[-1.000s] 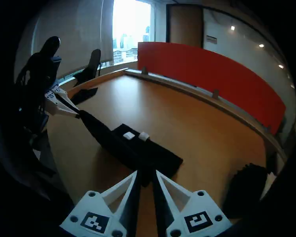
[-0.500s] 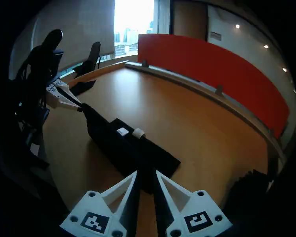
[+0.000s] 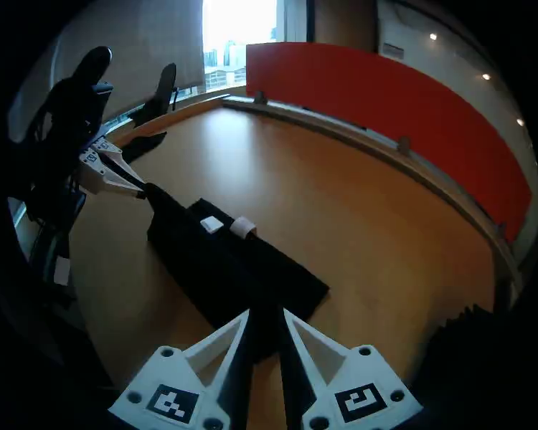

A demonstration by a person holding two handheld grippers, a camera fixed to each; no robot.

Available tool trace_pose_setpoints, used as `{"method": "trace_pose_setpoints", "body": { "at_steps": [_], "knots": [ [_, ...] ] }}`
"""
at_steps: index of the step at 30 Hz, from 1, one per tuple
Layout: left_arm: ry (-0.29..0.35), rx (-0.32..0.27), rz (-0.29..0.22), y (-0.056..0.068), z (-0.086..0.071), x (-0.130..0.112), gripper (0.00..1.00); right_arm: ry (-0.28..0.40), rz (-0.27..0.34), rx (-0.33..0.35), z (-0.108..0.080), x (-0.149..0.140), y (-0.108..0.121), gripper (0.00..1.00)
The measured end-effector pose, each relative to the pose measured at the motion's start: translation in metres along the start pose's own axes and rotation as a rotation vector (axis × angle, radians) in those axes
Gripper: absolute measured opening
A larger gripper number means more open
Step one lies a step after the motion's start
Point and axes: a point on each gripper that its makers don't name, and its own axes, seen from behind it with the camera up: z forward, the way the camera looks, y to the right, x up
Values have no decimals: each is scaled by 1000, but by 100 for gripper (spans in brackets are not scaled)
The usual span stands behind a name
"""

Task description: Fold towel

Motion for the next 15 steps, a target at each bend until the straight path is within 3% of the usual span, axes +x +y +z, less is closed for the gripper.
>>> {"method": "trace_pose_setpoints", "body": {
  "at_steps": [15],
  "knots": [
    [-22, 25, 5, -11, 33, -8, 9, -50, 15, 1, 33, -15, 14, 19]
  ]
}}
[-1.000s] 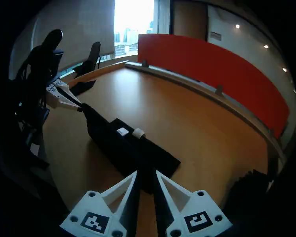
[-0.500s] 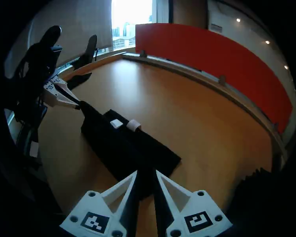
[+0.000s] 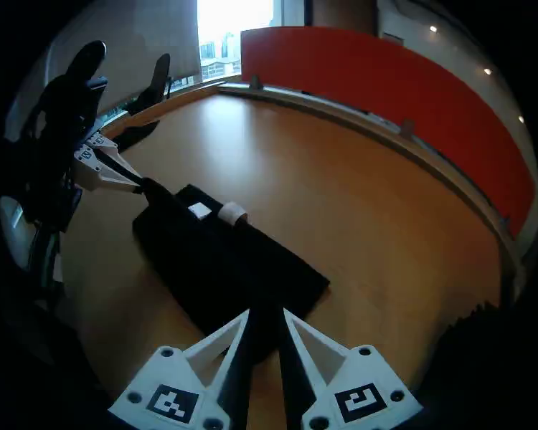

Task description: Fold towel

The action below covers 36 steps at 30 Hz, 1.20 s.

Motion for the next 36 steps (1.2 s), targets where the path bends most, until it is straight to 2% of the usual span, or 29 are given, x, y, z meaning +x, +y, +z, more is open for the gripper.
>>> {"method": "trace_pose_setpoints", "body": {
  "at_steps": [8, 16, 29, 36],
  "knots": [
    [-29, 29, -3, -8, 19, -9, 9, -25, 26, -16, 20, -8, 5, 19],
    [-36, 53, 19, -13, 30, -14, 12, -31, 44, -36, 32, -11, 7, 20],
    [-33, 88, 62, -23, 37, -13, 24, -34, 59, -75, 41, -13, 19, 40],
    [-37, 114, 92, -32, 40, -10, 39, -35, 54, -98, 44, -12, 26, 49]
  ]
}}
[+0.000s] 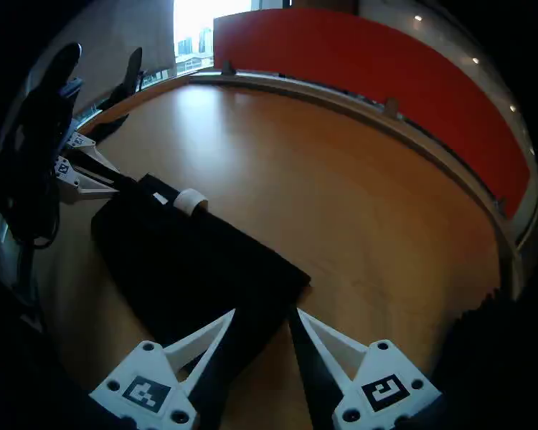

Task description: Fold towel

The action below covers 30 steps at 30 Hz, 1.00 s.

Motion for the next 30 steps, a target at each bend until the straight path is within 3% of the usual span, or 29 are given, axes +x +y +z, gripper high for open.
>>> {"method": "trace_pose_setpoints", "body": {
  "at_steps": [3, 7, 13, 20, 25, 28, 30],
  "knots": [
    [-2, 9, 8, -3, 2, 1, 41, 0, 2, -9, 1, 1, 3, 54],
    [-1, 20, 4, -8, 4, 2, 60, -1, 4, -20, 2, 1, 8, 61],
    [3, 35, -10, -15, 4, 4, 68, 1, 4, -33, 1, 3, 16, 64],
    [12, 66, -19, -27, 4, 10, 69, 6, 2, -49, 2, 8, 23, 67],
    [23, 80, -35, -33, 1, 14, 74, 19, 6, -62, 0, 14, 25, 76],
    [30, 79, -48, -35, -1, 15, 84, 26, 12, -70, -2, 16, 27, 87],
    [33, 77, -57, -35, -3, 15, 92, 30, 17, -74, -3, 17, 28, 89]
  ]
}}
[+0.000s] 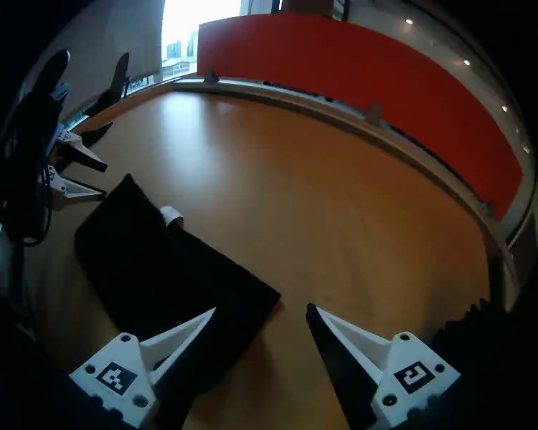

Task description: Fold towel

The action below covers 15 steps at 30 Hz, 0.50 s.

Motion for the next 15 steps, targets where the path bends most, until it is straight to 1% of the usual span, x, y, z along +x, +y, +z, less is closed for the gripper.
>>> {"method": "trace_pose_setpoints", "body": {
  "at_steps": [1, 8, 15],
  "knots": [
    [1, -2, -5, 0, -1, 0, 93, 2, 3, -1, -1, 0, 0, 90],
    [6, -10, -37, 1, -8, -2, 93, 13, 8, -3, -10, 1, 0, 91],
    [12, -7, -45, 3, -20, -5, 93, 23, 12, 4, -22, -3, -9, 91]
  ]
}}
